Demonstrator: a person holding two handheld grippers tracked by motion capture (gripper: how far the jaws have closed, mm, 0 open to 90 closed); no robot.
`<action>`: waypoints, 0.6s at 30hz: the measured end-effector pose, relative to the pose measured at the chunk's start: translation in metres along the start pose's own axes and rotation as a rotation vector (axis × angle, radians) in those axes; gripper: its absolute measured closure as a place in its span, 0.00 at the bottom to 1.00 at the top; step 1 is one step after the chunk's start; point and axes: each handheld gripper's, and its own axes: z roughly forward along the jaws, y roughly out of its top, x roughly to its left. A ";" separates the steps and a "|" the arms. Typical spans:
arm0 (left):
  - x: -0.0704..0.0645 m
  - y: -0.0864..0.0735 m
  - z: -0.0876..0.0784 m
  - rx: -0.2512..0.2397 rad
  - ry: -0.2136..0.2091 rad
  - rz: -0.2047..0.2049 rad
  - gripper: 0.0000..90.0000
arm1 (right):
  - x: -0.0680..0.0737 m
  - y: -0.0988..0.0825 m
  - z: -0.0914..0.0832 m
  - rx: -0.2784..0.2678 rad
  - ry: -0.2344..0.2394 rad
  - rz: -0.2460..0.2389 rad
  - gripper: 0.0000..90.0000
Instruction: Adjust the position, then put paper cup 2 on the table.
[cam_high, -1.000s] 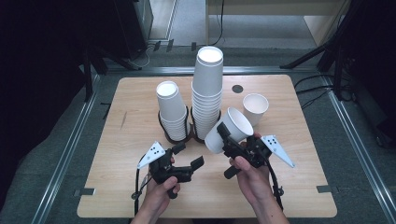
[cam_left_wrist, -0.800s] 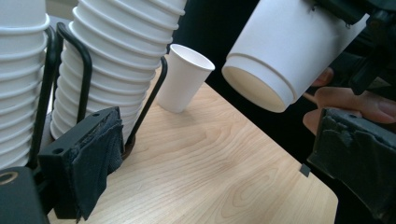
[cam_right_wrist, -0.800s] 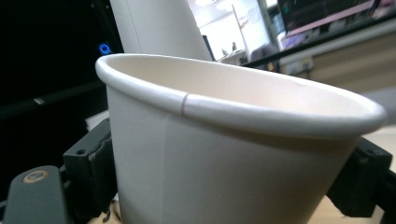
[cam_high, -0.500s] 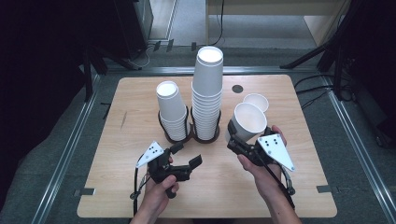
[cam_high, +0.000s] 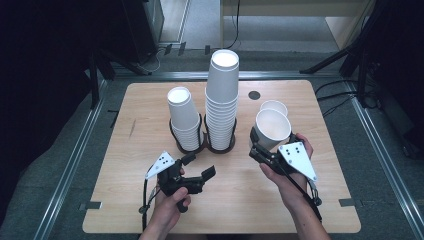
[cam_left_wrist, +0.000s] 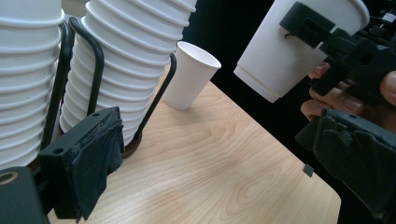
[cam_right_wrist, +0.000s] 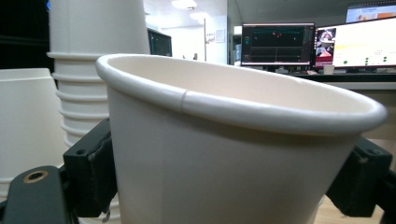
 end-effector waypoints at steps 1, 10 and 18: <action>0.000 0.000 0.000 0.000 0.000 0.000 0.02 | -0.001 0.000 0.000 0.001 -0.001 -0.001 0.14; 0.002 0.000 -0.001 0.006 0.005 -0.008 0.02 | -0.014 -0.008 0.008 0.018 -0.015 -0.034 0.14; 0.004 0.000 -0.001 0.008 0.007 -0.009 0.02 | -0.029 -0.020 0.017 0.050 -0.035 -0.087 0.14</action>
